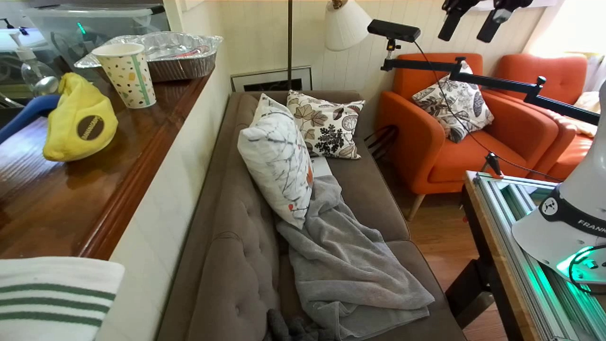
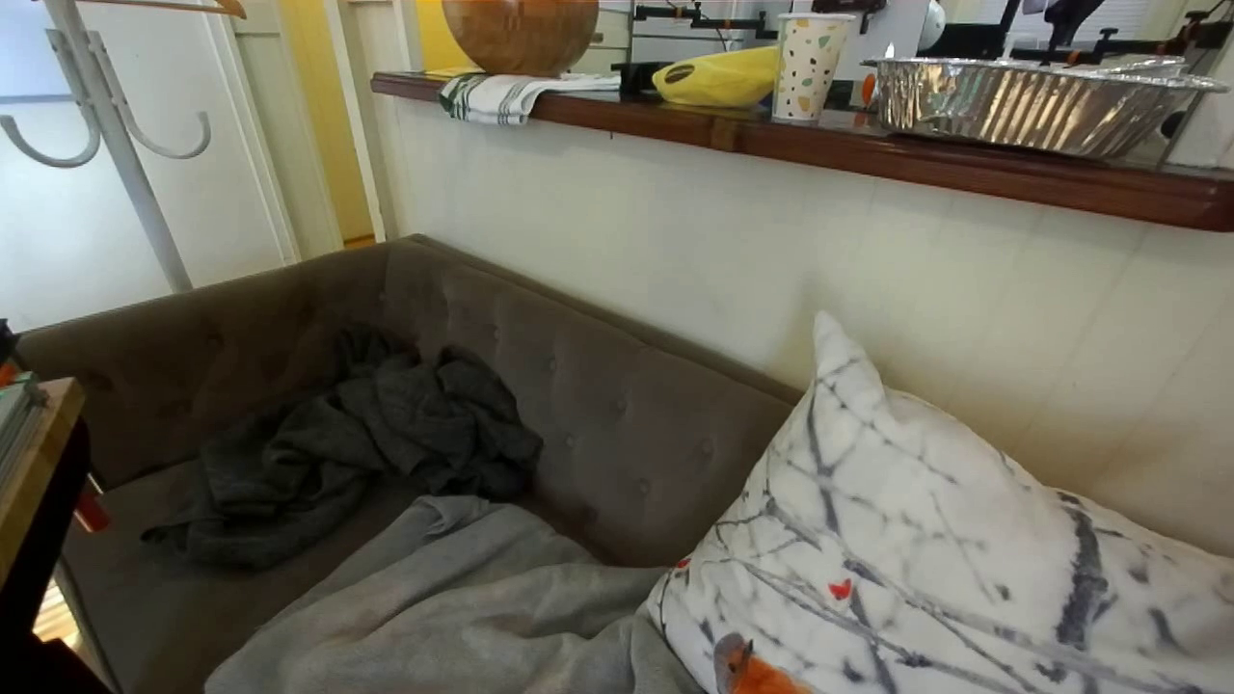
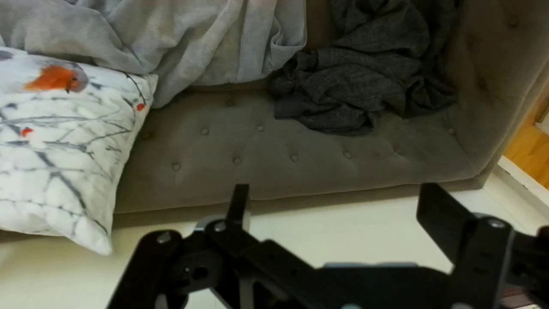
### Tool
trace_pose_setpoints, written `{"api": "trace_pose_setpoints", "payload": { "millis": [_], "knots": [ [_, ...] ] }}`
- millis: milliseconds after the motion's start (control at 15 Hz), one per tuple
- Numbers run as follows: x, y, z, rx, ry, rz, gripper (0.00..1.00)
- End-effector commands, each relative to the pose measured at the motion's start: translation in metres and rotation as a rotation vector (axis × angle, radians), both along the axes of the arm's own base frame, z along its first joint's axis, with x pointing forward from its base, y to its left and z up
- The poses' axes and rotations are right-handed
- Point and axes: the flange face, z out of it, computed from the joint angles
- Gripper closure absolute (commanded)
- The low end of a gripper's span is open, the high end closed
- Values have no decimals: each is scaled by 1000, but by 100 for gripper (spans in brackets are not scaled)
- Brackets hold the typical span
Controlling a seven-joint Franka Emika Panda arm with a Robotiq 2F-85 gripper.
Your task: Put the yellow object on the couch
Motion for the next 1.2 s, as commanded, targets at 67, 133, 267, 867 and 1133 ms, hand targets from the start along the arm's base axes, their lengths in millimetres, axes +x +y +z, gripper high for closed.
{"api": "trace_pose_setpoints", "payload": {
  "millis": [67,133,267,867,1133],
  "knots": [
    [44,92,-25,33,-119,-53,0],
    [56,110,-31,30,-149,-63,0],
    [86,144,-43,32,-198,-85,0],
    [219,213,-69,60,-303,-255,0],
    [270,232,-61,29,-319,-332,0]
  ]
}}
